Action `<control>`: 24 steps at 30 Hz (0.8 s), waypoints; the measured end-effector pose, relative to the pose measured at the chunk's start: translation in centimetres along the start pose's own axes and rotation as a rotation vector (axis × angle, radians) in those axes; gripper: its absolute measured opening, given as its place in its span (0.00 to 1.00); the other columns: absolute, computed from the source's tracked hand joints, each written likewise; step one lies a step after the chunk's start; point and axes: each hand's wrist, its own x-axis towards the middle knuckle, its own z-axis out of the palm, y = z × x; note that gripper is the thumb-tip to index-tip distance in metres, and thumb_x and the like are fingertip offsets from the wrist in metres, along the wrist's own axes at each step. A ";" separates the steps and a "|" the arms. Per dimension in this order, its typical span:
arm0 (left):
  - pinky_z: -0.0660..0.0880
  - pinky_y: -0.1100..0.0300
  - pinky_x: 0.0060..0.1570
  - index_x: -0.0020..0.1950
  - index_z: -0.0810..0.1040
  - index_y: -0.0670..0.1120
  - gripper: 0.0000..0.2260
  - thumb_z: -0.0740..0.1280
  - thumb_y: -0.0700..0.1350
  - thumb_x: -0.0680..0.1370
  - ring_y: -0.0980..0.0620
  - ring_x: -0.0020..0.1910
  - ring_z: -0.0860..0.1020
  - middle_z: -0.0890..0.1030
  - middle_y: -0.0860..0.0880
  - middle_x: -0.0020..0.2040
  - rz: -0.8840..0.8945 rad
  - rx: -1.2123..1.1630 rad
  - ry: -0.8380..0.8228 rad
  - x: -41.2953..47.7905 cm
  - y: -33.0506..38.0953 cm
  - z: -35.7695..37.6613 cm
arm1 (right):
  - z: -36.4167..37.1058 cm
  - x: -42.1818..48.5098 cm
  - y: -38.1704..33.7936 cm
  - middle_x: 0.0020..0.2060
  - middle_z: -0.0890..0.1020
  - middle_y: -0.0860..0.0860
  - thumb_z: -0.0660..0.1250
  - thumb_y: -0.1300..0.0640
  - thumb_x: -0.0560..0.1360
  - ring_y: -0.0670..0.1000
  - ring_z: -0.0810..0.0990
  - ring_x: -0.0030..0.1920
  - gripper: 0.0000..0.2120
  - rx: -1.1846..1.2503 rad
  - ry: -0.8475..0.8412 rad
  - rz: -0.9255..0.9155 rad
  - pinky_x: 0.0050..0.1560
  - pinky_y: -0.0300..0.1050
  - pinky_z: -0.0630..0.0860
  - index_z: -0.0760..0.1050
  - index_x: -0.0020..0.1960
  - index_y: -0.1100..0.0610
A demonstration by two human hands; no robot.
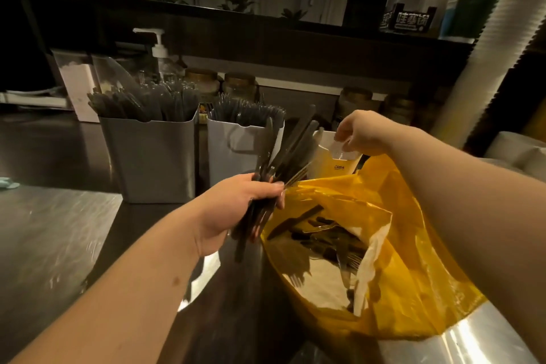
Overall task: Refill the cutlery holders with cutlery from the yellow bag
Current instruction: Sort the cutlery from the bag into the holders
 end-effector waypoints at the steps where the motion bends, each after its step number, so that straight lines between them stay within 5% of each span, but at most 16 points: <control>1: 0.71 0.51 0.48 0.46 0.81 0.47 0.13 0.63 0.53 0.82 0.50 0.41 0.76 0.77 0.50 0.37 -0.011 -0.040 0.006 0.1 -0.1 0.1 | -0.1 -0.7 -0.2 0.62 0.80 0.54 0.71 0.62 0.78 0.55 0.78 0.61 0.15 0.060 0.041 -0.038 0.57 0.46 0.78 0.80 0.63 0.54; 3: 0.69 0.52 0.47 0.46 0.81 0.46 0.14 0.63 0.54 0.82 0.51 0.39 0.75 0.76 0.49 0.37 -0.035 -0.107 0.014 0.2 -0.2 0.4 | -0.9 -2.9 -1.1 0.61 0.81 0.52 0.68 0.57 0.80 0.52 0.79 0.61 0.13 0.284 0.230 -0.096 0.56 0.43 0.78 0.79 0.64 0.54; 5: 0.69 0.53 0.46 0.47 0.80 0.46 0.14 0.64 0.55 0.81 0.53 0.37 0.75 0.76 0.49 0.36 -0.045 -0.159 0.005 0.3 -0.3 0.9 | -1.4 -6.4 -2.8 0.50 0.84 0.52 0.65 0.49 0.81 0.49 0.81 0.50 0.12 0.601 0.286 -0.061 0.42 0.38 0.77 0.81 0.57 0.55; 8: 0.70 0.52 0.48 0.50 0.79 0.46 0.12 0.65 0.55 0.80 0.52 0.40 0.77 0.79 0.51 0.34 -0.060 -0.262 0.035 0.1 -0.3 1.6 | -0.5 -11.5 -5.6 0.38 0.84 0.50 0.65 0.41 0.78 0.47 0.81 0.37 0.18 0.857 0.007 0.017 0.33 0.40 0.75 0.82 0.48 0.55; 10: 0.73 0.50 0.52 0.56 0.80 0.47 0.13 0.66 0.54 0.79 0.50 0.46 0.79 0.83 0.51 0.38 -0.068 -0.312 0.045 0.1 -0.2 2.0 | 0.7 -13.2 -6.6 0.34 0.85 0.49 0.69 0.47 0.77 0.47 0.81 0.34 0.13 0.942 -0.045 -0.003 0.32 0.41 0.75 0.83 0.46 0.56; 14: 0.75 0.51 0.48 0.61 0.80 0.49 0.13 0.64 0.53 0.81 0.45 0.54 0.80 0.83 0.47 0.50 -0.087 -0.357 0.101 0.2 -0.4 2.4 | 1.0 -13.2 -6.9 0.37 0.85 0.52 0.68 0.55 0.80 0.48 0.84 0.37 0.08 1.103 0.137 0.029 0.32 0.40 0.77 0.82 0.46 0.57; 17: 0.74 0.49 0.51 0.60 0.80 0.49 0.13 0.64 0.54 0.82 0.46 0.53 0.78 0.81 0.46 0.51 -0.093 -0.352 0.146 0.6 -0.8 2.3 | -0.9 -11.7 -5.7 0.45 0.86 0.54 0.60 0.56 0.84 0.52 0.87 0.45 0.07 1.327 0.289 0.104 0.42 0.46 0.83 0.76 0.52 0.56; 19: 0.72 0.52 0.46 0.55 0.81 0.46 0.13 0.63 0.53 0.82 0.50 0.44 0.77 0.79 0.48 0.43 -0.057 -0.358 0.124 0.9 -1.1 2.1 | -2.2 -9.5 -4.0 0.47 0.85 0.56 0.57 0.57 0.85 0.52 0.87 0.45 0.07 1.139 0.413 0.066 0.46 0.49 0.84 0.73 0.56 0.57; 21: 0.70 0.55 0.39 0.50 0.80 0.45 0.13 0.62 0.53 0.83 0.53 0.35 0.74 0.76 0.48 0.36 -0.025 -0.375 0.098 1.1 -1.1 2.0 | -2.4 -7.0 -2.2 0.49 0.83 0.56 0.58 0.61 0.84 0.53 0.85 0.46 0.07 0.707 0.455 -0.013 0.48 0.50 0.84 0.74 0.59 0.56; 24: 0.70 0.56 0.38 0.49 0.78 0.45 0.13 0.62 0.53 0.83 0.52 0.35 0.75 0.77 0.46 0.37 -0.013 -0.363 0.087 1.0 -0.9 2.1 | -1.1 -3.3 -0.4 0.58 0.81 0.53 0.66 0.66 0.79 0.55 0.81 0.56 0.16 0.098 0.290 -0.031 0.55 0.50 0.82 0.79 0.63 0.51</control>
